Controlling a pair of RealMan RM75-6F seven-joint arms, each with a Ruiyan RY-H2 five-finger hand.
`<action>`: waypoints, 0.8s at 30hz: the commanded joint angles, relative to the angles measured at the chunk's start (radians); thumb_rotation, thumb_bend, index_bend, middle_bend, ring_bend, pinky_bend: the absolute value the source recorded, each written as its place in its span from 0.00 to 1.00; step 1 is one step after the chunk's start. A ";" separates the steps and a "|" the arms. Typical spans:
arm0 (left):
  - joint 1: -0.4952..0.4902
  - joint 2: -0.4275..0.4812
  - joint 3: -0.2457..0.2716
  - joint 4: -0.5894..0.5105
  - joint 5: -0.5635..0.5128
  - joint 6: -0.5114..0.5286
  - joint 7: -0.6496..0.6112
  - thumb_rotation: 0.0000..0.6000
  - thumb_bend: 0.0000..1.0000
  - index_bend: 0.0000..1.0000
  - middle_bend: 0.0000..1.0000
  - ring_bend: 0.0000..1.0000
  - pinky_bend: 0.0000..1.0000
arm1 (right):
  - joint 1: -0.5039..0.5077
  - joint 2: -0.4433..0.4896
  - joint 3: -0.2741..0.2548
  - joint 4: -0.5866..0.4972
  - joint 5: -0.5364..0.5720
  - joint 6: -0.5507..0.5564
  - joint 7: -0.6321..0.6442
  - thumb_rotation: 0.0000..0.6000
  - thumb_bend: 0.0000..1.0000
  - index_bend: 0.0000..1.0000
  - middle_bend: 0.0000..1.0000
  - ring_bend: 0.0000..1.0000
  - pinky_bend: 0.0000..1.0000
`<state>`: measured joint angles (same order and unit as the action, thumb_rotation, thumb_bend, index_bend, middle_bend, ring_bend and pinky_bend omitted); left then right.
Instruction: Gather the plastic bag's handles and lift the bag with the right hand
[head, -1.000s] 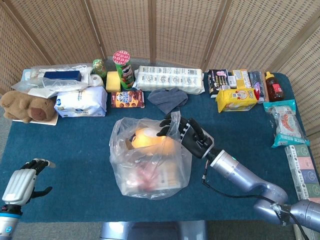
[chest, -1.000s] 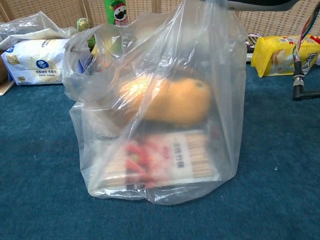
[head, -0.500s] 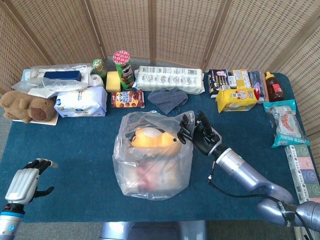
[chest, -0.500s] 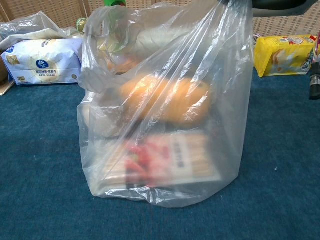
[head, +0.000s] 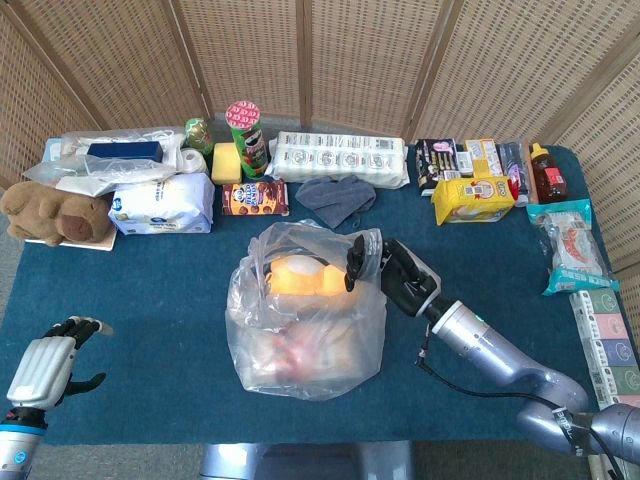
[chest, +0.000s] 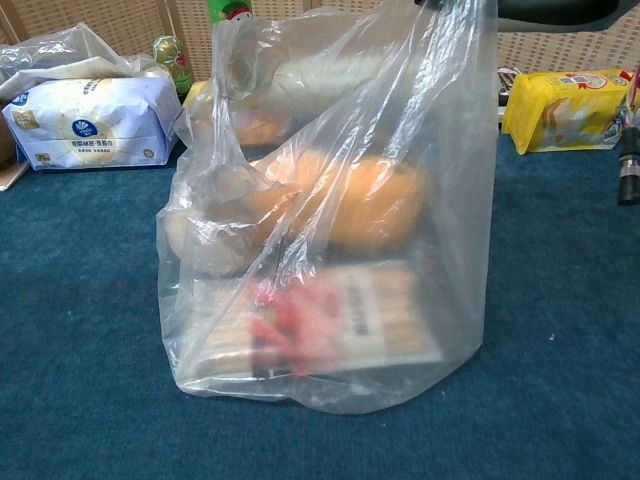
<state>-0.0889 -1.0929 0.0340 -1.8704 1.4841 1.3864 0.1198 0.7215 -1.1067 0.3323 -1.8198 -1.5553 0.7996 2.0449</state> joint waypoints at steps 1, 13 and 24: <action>-0.001 0.001 0.000 -0.003 0.005 0.002 0.005 1.00 0.08 0.35 0.35 0.24 0.29 | 0.016 0.000 -0.057 0.072 -0.118 0.073 0.127 0.52 0.17 0.41 0.49 0.46 0.47; -0.083 -0.002 -0.056 0.009 0.116 -0.006 -0.010 1.00 0.08 0.35 0.35 0.24 0.29 | 0.057 0.025 -0.132 0.096 -0.123 0.143 0.177 0.52 0.17 0.40 0.48 0.45 0.44; -0.287 -0.082 -0.194 0.092 0.211 -0.070 -0.117 1.00 0.09 0.35 0.35 0.24 0.28 | 0.076 0.043 -0.160 0.060 -0.083 0.168 0.161 0.51 0.17 0.40 0.48 0.45 0.44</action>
<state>-0.3367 -1.1527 -0.1308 -1.7995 1.6844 1.3435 0.0167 0.7958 -1.0662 0.1745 -1.7560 -1.6423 0.9670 2.2086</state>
